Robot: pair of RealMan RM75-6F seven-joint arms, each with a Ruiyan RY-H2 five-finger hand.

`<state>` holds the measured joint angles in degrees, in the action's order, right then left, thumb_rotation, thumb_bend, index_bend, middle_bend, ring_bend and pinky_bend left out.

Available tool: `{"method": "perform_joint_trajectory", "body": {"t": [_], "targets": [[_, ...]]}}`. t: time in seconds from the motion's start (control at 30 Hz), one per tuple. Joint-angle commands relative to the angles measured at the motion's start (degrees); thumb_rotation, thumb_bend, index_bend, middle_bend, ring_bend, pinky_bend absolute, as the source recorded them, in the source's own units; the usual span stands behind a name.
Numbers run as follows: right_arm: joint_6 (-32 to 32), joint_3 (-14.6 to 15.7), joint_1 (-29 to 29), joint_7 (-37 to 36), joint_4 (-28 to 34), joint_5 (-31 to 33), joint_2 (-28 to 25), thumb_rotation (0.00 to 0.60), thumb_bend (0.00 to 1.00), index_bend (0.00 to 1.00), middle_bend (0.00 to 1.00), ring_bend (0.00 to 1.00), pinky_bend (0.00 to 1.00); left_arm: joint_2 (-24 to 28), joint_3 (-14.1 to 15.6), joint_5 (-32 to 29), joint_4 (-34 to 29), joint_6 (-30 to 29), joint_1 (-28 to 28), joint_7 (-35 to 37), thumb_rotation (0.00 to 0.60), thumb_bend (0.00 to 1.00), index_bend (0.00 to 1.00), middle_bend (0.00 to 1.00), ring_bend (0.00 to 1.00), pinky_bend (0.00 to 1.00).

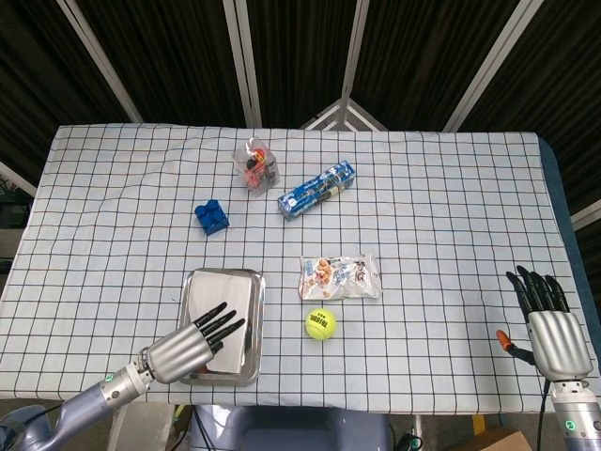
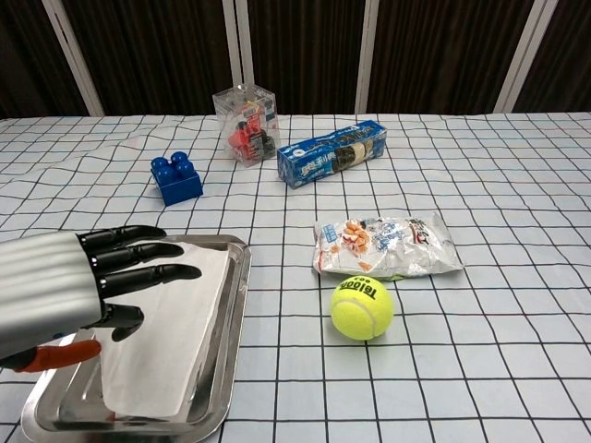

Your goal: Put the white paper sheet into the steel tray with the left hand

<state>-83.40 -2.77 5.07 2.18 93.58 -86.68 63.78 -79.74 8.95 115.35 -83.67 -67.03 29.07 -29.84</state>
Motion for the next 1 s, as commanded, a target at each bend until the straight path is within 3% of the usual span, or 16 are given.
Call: {"method": "perform_joint_trajectory", "body": {"t": [0.03,0.13,0.3,0.77,0.87,1.0], "targets": [[-0.02,0.01,-0.01,0.04,-0.01,-0.02,0.02,0.6,0.31,0.0,0.0,0.0,0.0,0.79,0.48,0.26,-0.28,-0.9,-0.42,0.22,0.6,0.28,0.29,0.0,0.0,0.0],[-0.01,0.03,-0.01,0.19,0.03,-0.01,0.06,0.6,0.31,0.0,0.0,0.0,0.0,1.79,0.52,-0.04,-1.01,-2.22,-1.05,0.37,0.6,0.21,0.14,0.0,0.0,0.0],[0.03,0.05,-0.02,0.37,0.1,0.02,0.09,0.6,0.31,0.0,0.0,0.0,0.0,3.01,0.22,-1.71,-2.93,-3.75,-2.24,1.19,0.6,0.18,0.01,0.0,0.0,0.0],[0.43,0.07,0.04,0.32,0.32,0.37,0.04,0.6,0.31,0.0,0.0,0.0,0.0,7.66,-0.08,-9.31,-8.69,-4.36,-5.75,3.57,0.6,0.13,0.0,0.0,0.0,0.0],[0.64,0.1,0.08,0.34,0.38,0.5,0.02,0.6,0.31,0.0,0.0,0.0,0.0,8.25,0.06,-12.03,-10.26,-2.71,-6.4,3.3,0.6,0.2,0.0,0.0,0.0,0.0],[0.75,0.15,0.1,0.5,0.53,0.52,-0.02,0.6,0.31,0.0,0.0,0.0,0.0,9.81,0.35,-16.39,-13.71,1.68,-6.29,2.05,0.6,0.44,0.0,0.0,0.0,0.0]]}}
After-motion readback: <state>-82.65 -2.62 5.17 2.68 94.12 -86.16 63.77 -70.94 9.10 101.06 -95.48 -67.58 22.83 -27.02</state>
